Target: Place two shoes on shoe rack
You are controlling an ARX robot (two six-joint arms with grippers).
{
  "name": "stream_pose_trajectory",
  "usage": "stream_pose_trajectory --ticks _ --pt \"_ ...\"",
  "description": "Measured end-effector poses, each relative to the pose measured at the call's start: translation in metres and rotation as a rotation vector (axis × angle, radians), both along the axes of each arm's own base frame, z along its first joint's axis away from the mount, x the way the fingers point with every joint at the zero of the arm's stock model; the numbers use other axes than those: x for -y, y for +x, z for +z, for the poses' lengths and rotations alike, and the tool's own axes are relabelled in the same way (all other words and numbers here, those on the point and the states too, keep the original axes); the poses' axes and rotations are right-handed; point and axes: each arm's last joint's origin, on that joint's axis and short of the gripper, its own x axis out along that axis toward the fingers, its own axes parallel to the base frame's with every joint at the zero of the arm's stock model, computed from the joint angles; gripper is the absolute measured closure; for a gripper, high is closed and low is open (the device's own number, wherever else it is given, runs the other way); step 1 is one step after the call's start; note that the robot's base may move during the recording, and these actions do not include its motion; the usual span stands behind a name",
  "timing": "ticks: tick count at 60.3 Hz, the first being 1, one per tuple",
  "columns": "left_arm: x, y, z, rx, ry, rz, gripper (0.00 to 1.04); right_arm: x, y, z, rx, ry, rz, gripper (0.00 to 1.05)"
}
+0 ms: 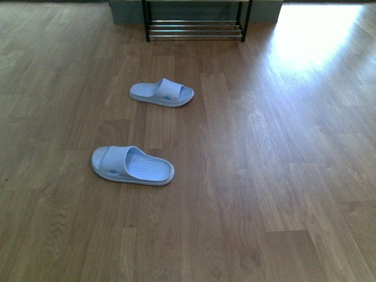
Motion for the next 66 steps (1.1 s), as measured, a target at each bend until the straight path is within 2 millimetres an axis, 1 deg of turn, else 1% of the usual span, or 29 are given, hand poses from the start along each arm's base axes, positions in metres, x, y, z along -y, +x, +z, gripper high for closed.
stream_pose_trajectory --ticks 66 --pt "0.0 0.0 0.0 0.0 0.0 0.0 0.09 0.0 0.0 0.0 0.0 0.0 0.0 0.09"
